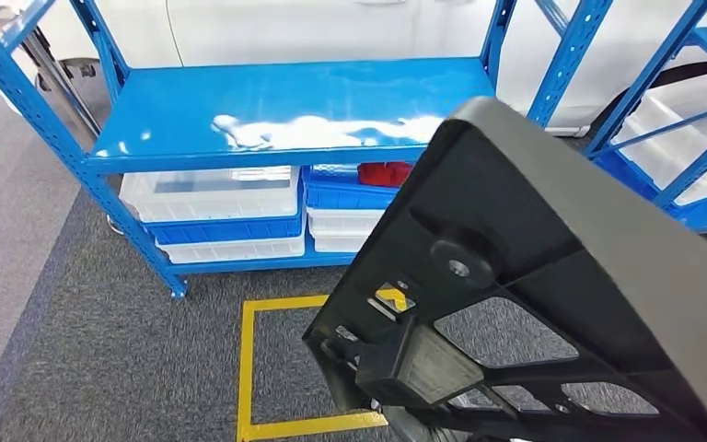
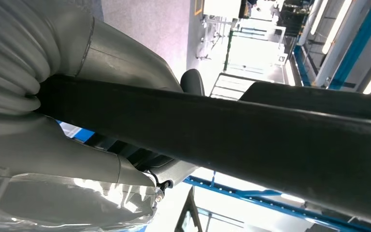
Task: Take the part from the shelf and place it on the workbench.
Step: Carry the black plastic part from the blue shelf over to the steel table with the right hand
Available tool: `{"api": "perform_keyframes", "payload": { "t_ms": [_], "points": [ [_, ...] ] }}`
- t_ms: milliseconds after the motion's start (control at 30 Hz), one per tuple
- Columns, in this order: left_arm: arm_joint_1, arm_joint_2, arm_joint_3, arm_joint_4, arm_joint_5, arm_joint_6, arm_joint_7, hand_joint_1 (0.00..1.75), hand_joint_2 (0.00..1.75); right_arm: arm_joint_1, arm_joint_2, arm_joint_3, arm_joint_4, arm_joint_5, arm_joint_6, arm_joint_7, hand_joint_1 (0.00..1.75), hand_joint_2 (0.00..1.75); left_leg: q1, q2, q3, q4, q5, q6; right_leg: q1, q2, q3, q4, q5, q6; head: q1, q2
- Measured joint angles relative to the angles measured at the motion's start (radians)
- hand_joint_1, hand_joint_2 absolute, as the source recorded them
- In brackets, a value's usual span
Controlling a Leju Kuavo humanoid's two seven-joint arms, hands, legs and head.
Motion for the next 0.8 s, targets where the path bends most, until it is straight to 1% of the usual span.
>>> {"api": "perform_keyframes", "payload": {
  "t_ms": [33,67,100,133,167,200,233,267,300,333,367,400,433,467,533,567,600,633,667,700,733,767,800],
  "points": [
    [-0.003,0.001,0.000,-0.001,-0.001,-0.003,0.002,0.00,1.75,-0.001,0.000,0.000,0.001,0.000,-0.001,0.000,1.75,1.75,0.000,0.000,-0.004,0.003,-0.003,-0.005,-0.002,-0.002,-0.003,-0.005,0.009,-0.007,0.000,0.000],
    [-0.007,0.002,0.000,-0.002,-0.002,-0.007,0.004,0.00,1.75,-0.002,0.000,0.000,0.001,-0.001,-0.002,0.000,1.75,1.75,0.000,0.000,-0.013,0.020,-0.020,-0.010,-0.005,-0.005,-0.008,-0.009,0.018,-0.014,0.000,0.000],
    [-0.011,0.003,0.000,-0.003,-0.002,-0.010,0.006,0.00,1.75,-0.004,0.000,0.000,0.001,-0.002,-0.002,0.001,1.75,1.75,0.001,0.000,-0.030,0.059,-0.052,-0.014,-0.007,-0.008,-0.016,-0.013,0.028,-0.020,0.000,0.000],
    [-0.016,0.004,0.000,-0.004,-0.002,-0.012,0.008,0.00,1.75,-0.006,0.000,0.000,0.002,-0.003,-0.002,0.001,1.75,1.75,0.002,0.001,-0.052,0.114,-0.096,-0.017,-0.006,-0.010,-0.025,-0.013,0.035,-0.023,0.000,0.000],
    [-0.021,0.005,0.000,-0.006,-0.001,-0.014,0.009,0.00,1.75,-0.007,-0.001,0.000,0.003,-0.006,-0.002,0.002,1.75,1.75,0.003,0.001,-0.076,0.184,-0.140,-0.020,-0.005,-0.011,-0.036,-0.012,0.042,-0.026,0.000,0.000],
    [-0.024,0.005,0.000,-0.007,-0.001,-0.014,0.009,0.00,1.75,-0.007,-0.002,0.000,0.005,-0.009,-0.001,0.003,1.75,1.75,0.003,0.001,-0.092,0.245,-0.172,-0.022,-0.004,-0.012,-0.047,-0.010,0.049,-0.026,0.000,0.000],
    [-0.026,0.005,0.000,-0.008,0.000,-0.013,0.009,0.00,1.75,-0.007,-0.003,-0.001,0.008,-0.012,-0.001,0.003,1.75,1.75,0.003,0.001,-0.093,0.275,-0.185,-0.024,-0.004,-0.013,-0.058,-0.007,0.055,-0.025,0.000,0.000],
    [-0.028,0.005,0.000,-0.009,0.000,-0.012,0.009,0.00,1.75,-0.007,-0.004,-0.001,0.011,-0.015,-0.001,0.003,1.75,1.75,0.003,0.001,-0.074,0.269,-0.181,-0.024,-0.004,-0.013,-0.068,-0.004,0.061,-0.024,0.000,0.000],
    [-0.029,0.005,0.000,-0.010,0.001,-0.012,0.009,0.00,1.75,-0.007,-0.005,-0.001,0.013,-0.017,0.000,0.003,1.75,1.75,0.003,0.001,-0.035,0.220,-0.161,-0.023,-0.004,-0.013,-0.076,-0.001,0.065,-0.022,0.000,0.000],
    [-0.030,0.005,0.000,-0.010,0.001,-0.011,0.008,0.00,1.75,-0.007,-0.006,-0.002,0.015,-0.018,0.000,0.003,1.75,1.75,0.004,0.002,0.017,0.144,-0.137,-0.022,-0.004,-0.013,-0.082,0.004,0.069,-0.019,0.000,0.000],
    [-0.032,0.006,0.000,-0.011,0.001,-0.010,0.008,0.00,1.75,-0.007,-0.007,-0.002,0.016,-0.019,0.000,0.003,1.75,1.75,0.003,0.002,0.062,0.074,-0.120,-0.018,-0.003,-0.013,-0.088,0.009,0.072,-0.015,0.000,0.000],
    [-0.035,0.005,0.000,-0.012,0.002,-0.010,0.007,0.00,1.75,-0.008,-0.008,-0.003,0.016,-0.019,0.000,0.003,1.75,1.75,0.002,0.001,0.092,0.022,-0.109,-0.012,-0.001,-0.013,-0.093,0.014,0.074,-0.011,0.000,0.000],
    [-0.037,0.005,0.000,-0.013,0.002,-0.010,0.007,0.00,1.75,-0.008,-0.009,-0.003,0.016,-0.019,0.000,0.003,1.75,1.75,0.000,0.000,0.104,-0.004,-0.104,-0.006,0.000,-0.013,-0.096,0.017,0.078,-0.005,0.000,0.000],
    [-0.038,0.004,0.000,-0.013,0.002,-0.010,0.006,0.00,1.75,-0.008,-0.010,-0.003,0.017,-0.019,0.000,0.003,1.75,1.75,-0.002,0.000,0.102,-0.008,-0.103,0.000,0.000,-0.013,-0.098,0.018,0.082,0.001,0.000,0.000],
    [-0.039,0.003,0.000,-0.013,0.002,-0.010,0.007,0.00,1.75,-0.008,-0.011,-0.003,0.017,-0.019,0.000,0.003,1.75,1.75,0.000,0.001,0.096,-0.010,-0.090,0.013,-0.001,-0.011,-0.101,0.019,0.087,0.013,0.000,0.000],
    [-0.039,0.002,0.000,-0.013,0.002,-0.010,0.007,0.00,1.75,-0.008,-0.012,-0.003,0.018,-0.020,0.000,0.002,1.75,1.75,0.001,0.003,0.092,-0.012,-0.083,0.020,-0.002,-0.009,-0.108,0.032,0.073,0.019,0.000,0.000],
    [-0.040,0.001,0.000,-0.014,0.002,-0.010,0.007,0.00,1.75,-0.008,-0.014,-0.003,0.018,-0.020,0.000,0.002,1.75,1.75,0.004,0.004,0.086,-0.015,-0.074,0.026,-0.004,-0.007,-0.121,0.063,0.046,0.025,0.000,0.000],
    [-0.042,0.001,0.000,-0.014,0.002,-0.010,0.006,0.00,1.75,-0.009,-0.015,-0.003,0.019,-0.020,-0.001,0.002,1.75,1.75,0.005,0.005,0.078,-0.015,-0.066,0.030,-0.007,-0.005,-0.141,0.114,0.005,0.031,0.000,0.000],
    [-0.042,0.000,0.000,-0.015,0.002,-0.010,0.006,0.00,1.75,-0.009,-0.016,-0.003,0.020,-0.020,-0.001,0.002,1.75,1.75,0.004,0.005,0.068,-0.014,-0.059,0.032,-0.009,-0.005,-0.164,0.178,-0.039,0.036,0.000,0.000],
    [-0.042,0.000,0.000,-0.015,0.002,-0.010,0.006,0.00,1.75,-0.008,-0.018,-0.003,0.022,-0.020,-0.001,0.002,1.75,1.75,0.004,0.005,0.058,-0.013,-0.052,0.032,-0.011,-0.005,-0.183,0.239,-0.072,0.040,0.000,0.000],
    [-0.042,0.000,0.000,-0.015,0.002,-0.010,0.006,0.00,1.75,-0.008,-0.018,-0.003,0.025,-0.020,-0.001,0.002,1.75,1.75,0.003,0.005,0.048,-0.012,-0.046,0.032,-0.012,-0.005,-0.190,0.277,-0.089,0.042,0.000,0.000],
    [-0.041,0.000,0.000,-0.015,0.002,-0.010,0.006,0.00,1.75,-0.008,-0.019,-0.003,0.027,-0.020,-0.001,0.002,1.75,1.75,0.003,0.005,0.040,-0.010,-0.041,0.030,-0.013,-0.005,-0.179,0.280,-0.087,0.043,0.000,0.000],
    [-0.041,0.000,0.000,-0.015,0.002,-0.010,0.006,0.00,1.75,-0.009,-0.020,-0.003,0.028,-0.020,-0.001,0.002,1.75,1.75,0.003,0.005,0.032,-0.008,-0.037,0.028,-0.014,-0.005,-0.149,0.243,-0.068,0.041,0.000,0.000]
  ]
}}
